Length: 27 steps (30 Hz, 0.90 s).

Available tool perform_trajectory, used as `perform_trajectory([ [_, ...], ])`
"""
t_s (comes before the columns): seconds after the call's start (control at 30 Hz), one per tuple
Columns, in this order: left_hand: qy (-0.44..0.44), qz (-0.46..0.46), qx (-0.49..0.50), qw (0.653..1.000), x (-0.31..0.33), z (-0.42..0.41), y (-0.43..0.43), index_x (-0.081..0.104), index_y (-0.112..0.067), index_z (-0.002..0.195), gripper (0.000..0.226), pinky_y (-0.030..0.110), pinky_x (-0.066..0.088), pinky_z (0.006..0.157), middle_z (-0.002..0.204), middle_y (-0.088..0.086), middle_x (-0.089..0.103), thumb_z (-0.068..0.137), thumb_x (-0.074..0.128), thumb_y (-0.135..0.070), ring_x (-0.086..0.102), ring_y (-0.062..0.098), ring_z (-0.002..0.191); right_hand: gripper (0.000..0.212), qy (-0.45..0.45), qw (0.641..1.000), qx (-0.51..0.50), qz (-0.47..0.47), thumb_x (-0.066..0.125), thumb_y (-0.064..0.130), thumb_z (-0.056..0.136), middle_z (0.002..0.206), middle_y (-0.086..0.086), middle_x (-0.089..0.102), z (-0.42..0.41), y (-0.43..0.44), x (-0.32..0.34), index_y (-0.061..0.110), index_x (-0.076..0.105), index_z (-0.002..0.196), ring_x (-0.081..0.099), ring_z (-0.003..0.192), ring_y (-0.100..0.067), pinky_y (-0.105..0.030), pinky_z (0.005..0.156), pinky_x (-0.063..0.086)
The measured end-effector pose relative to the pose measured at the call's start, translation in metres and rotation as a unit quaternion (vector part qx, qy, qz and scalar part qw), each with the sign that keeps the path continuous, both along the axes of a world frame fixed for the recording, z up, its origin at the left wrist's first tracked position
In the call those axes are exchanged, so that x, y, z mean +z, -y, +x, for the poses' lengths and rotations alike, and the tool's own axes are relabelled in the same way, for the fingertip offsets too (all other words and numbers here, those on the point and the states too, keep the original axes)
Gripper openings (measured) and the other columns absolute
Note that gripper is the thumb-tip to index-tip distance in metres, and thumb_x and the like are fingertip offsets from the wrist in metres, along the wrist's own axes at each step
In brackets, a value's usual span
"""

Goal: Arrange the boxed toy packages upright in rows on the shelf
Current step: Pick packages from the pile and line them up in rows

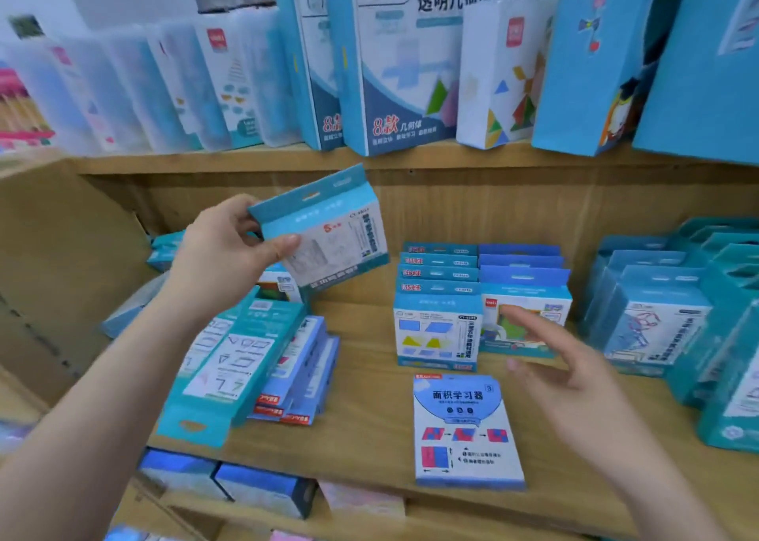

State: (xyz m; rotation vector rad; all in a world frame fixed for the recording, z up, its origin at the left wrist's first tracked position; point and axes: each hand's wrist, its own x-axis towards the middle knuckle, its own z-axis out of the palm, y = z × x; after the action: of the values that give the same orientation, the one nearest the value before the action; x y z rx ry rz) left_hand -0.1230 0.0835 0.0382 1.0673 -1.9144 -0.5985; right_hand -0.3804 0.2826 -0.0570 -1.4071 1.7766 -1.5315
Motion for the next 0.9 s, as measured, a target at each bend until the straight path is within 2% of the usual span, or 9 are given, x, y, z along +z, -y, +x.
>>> perform_trajectory([
  [0.1,0.147,-0.027,0.034,0.988,-0.014,-0.001,0.035,0.056,-0.031,0.076,0.023,0.031,0.046,0.064,0.083,-0.013,0.070,0.072,0.077,-0.038,0.066,0.018,0.080,0.054,-0.082,0.996,-0.033,0.016,0.065,0.013,0.086,0.130,0.026,0.051,0.006,0.027,0.006,0.051,0.053,0.122,0.045,0.120,0.006,-0.016,0.097,0.039],
  [0.17,0.192,-0.032,0.034,0.980,-0.022,-0.008,0.054,0.056,-0.031,0.081,0.020,0.031,0.044,0.068,0.092,-0.010,0.071,0.077,0.075,-0.037,0.065,0.018,0.090,0.054,-0.143,0.988,-0.050,0.038,0.064,0.018,0.087,0.136,0.023,0.045,0.011,0.048,0.010,0.049,0.048,0.128,0.040,0.129,-0.003,-0.031,0.107,0.035],
  [0.27,0.232,-0.039,0.025,0.971,-0.023,-0.022,0.082,0.062,-0.021,0.094,0.028,0.037,0.050,0.075,0.094,-0.002,0.071,0.078,0.072,-0.042,0.064,0.022,0.090,0.059,-0.250,0.963,-0.054,0.090,0.064,0.026,0.088,0.149,0.013,0.032,0.021,0.078,0.016,0.040,0.038,0.139,0.019,0.142,-0.010,-0.031,0.114,0.020],
  [0.33,0.255,-0.036,0.018,0.966,-0.023,-0.033,0.095,0.061,-0.015,0.095,0.034,0.039,0.051,0.074,0.091,0.001,0.069,0.078,0.072,-0.042,0.063,0.026,0.088,0.068,-0.303,0.939,-0.049,0.153,0.062,0.036,0.088,0.156,0.011,0.017,0.026,0.094,0.017,0.042,0.025,0.145,0.002,0.145,-0.009,-0.038,0.114,0.017],
  [0.4,0.276,-0.025,0.003,0.961,-0.026,-0.041,0.102,0.060,-0.015,0.099,0.034,0.035,0.049,0.072,0.091,0.001,0.066,0.079,0.073,-0.039,0.061,0.025,0.088,0.075,-0.345,0.915,-0.050,0.205,0.059,0.043,0.087,0.159,0.009,0.006,0.027,0.106,0.017,0.046,0.014,0.146,-0.007,0.145,-0.009,-0.044,0.113,0.017],
  [0.53,0.307,0.008,-0.046,0.951,-0.049,-0.052,0.120,0.063,-0.019,0.108,0.036,0.031,0.045,0.071,0.096,0.001,0.066,0.078,0.074,-0.035,0.061,0.024,0.095,0.079,-0.387,0.882,-0.061,0.262,0.058,0.046,0.087,0.159,0.009,-0.003,0.025,0.117,0.014,0.046,0.007,0.146,-0.010,0.146,-0.013,-0.045,0.114,0.015],
  [0.67,0.278,0.042,-0.047,0.958,-0.076,-0.065,0.134,0.058,-0.018,0.118,0.043,0.033,0.047,0.082,0.111,0.006,0.066,0.078,0.074,-0.024,0.059,0.026,0.103,0.075,-0.406,0.864,-0.079,0.286,0.058,0.039,0.090,0.159,0.006,0.001,0.023,0.120,0.008,0.041,0.011,0.148,0.000,0.147,-0.018,-0.043,0.111,0.027],
  [0.77,0.265,0.008,-0.043,0.963,-0.086,-0.067,0.138,0.049,-0.020,0.125,0.048,0.034,0.045,0.084,0.109,0.008,0.062,0.081,0.070,-0.019,0.057,0.028,0.106,0.071,-0.417,0.859,-0.091,0.282,0.056,0.033,0.092,0.159,0.006,0.002,0.023,0.122,0.004,0.039,0.013,0.148,0.005,0.146,-0.019,-0.039,0.108,0.032],
  [0.9,0.295,-0.042,-0.044,0.953,-0.092,-0.070,0.139,0.043,-0.024,0.127,0.049,0.037,0.043,0.086,0.112,0.010,0.055,0.084,0.067,-0.025,0.054,0.032,0.105,0.067,-0.418,0.862,-0.104,0.267,0.054,0.030,0.093,0.159,0.007,0.006,0.024,0.123,0.003,0.039,0.018,0.148,0.007,0.145,-0.016,-0.036,0.104,0.036],
])
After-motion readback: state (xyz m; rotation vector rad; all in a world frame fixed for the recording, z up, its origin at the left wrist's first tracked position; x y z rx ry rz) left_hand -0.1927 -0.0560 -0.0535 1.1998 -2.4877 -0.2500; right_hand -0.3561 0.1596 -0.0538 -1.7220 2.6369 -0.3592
